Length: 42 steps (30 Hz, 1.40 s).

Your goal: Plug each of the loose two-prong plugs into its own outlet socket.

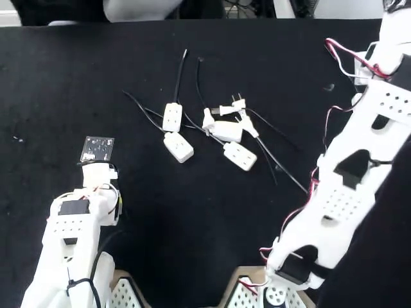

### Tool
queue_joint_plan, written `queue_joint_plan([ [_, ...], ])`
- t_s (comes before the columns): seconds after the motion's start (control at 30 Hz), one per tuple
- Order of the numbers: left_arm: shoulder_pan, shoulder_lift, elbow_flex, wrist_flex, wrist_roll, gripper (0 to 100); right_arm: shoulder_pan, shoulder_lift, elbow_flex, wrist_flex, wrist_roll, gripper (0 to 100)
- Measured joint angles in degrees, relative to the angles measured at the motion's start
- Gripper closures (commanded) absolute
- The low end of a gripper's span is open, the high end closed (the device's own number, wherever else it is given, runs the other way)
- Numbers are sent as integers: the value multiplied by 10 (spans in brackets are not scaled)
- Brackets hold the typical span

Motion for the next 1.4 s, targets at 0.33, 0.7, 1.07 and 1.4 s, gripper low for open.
queue_joint_plan([
  [0.33,0,0,0,0,0,884,-101,-215,338,0,0,733],
  [0.7,0,0,0,0,0,884,-198,-361,642,-76,-27,733],
  [1.07,0,0,0,0,0,884,-342,-543,1059,-280,-29,733],
  [1.4,0,0,0,0,0,884,-400,-478,1128,-375,4,733],
])
